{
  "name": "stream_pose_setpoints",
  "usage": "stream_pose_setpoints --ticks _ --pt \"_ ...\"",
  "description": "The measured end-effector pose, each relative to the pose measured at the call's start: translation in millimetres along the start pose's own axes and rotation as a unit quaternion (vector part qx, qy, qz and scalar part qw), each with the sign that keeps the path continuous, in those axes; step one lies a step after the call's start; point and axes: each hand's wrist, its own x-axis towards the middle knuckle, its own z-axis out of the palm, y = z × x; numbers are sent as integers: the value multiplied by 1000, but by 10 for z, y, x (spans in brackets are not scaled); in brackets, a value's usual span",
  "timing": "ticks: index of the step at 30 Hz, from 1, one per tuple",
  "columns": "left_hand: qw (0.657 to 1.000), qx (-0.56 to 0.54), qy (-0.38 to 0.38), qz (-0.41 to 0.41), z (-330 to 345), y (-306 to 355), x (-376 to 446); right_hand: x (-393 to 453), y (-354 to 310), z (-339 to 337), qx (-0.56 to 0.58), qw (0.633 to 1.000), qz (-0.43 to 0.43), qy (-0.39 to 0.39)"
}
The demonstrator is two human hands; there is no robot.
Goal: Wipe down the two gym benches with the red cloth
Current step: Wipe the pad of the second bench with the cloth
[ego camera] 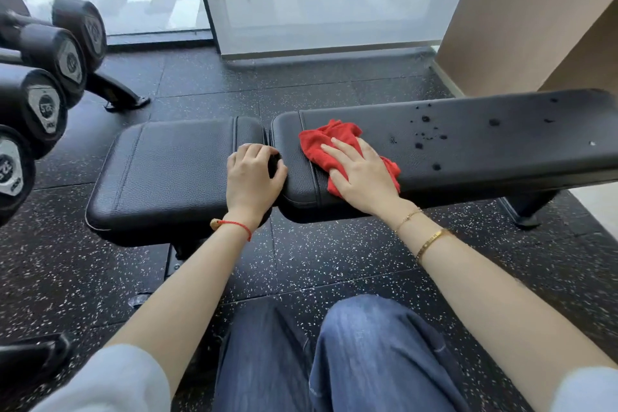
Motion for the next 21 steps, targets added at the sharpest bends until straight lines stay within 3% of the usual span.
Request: stream_pose_setpoints --ticks 7,14,18,21 --pt "1000 -14 14 -14 126 292 -11 26 170 6 32 999 -29 9" --pt "999 -19 -10 -35 395 826 9 370 581 -104 20 998 62 12" --pt "999 -2 17 -47 498 873 -14 453 587 -86 26 999 11 15" --pt "998 3 38 -48 523 868 -33 294 688 -92 44 995 -91 15"
